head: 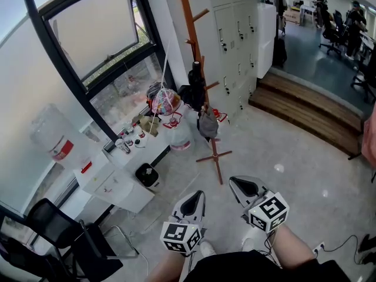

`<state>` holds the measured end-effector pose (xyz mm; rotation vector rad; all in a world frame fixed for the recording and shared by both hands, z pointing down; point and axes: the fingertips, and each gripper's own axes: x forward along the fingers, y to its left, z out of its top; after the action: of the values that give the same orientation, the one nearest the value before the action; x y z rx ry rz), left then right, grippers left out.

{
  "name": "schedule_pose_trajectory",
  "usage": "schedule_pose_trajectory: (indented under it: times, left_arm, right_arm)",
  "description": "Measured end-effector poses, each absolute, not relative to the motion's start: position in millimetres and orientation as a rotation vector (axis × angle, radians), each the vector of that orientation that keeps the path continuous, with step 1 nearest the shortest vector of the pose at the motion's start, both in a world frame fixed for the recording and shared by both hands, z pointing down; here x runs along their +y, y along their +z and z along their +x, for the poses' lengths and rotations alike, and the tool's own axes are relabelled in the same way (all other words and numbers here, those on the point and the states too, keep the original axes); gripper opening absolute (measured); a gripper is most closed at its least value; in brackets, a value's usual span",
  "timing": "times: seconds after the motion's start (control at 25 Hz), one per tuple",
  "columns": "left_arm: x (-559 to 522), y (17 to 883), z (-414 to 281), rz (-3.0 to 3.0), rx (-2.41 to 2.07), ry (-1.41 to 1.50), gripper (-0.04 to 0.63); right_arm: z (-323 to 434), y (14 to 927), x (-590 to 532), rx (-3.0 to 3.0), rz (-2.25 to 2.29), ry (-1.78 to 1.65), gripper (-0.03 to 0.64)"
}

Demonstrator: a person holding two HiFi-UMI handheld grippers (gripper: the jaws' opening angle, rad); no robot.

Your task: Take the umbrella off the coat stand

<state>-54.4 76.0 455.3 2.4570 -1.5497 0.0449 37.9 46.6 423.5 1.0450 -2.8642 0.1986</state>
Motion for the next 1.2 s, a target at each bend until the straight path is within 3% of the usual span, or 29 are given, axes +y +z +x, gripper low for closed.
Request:
schedule_pose_trajectory:
  times: [1.2]
  left_arm:
    - [77.1,471.8,-166.5,2.468,-1.489,0.022,0.023]
  right_arm:
    - [-74.7,428.6,44.2,-2.831,1.091,0.177,0.052]
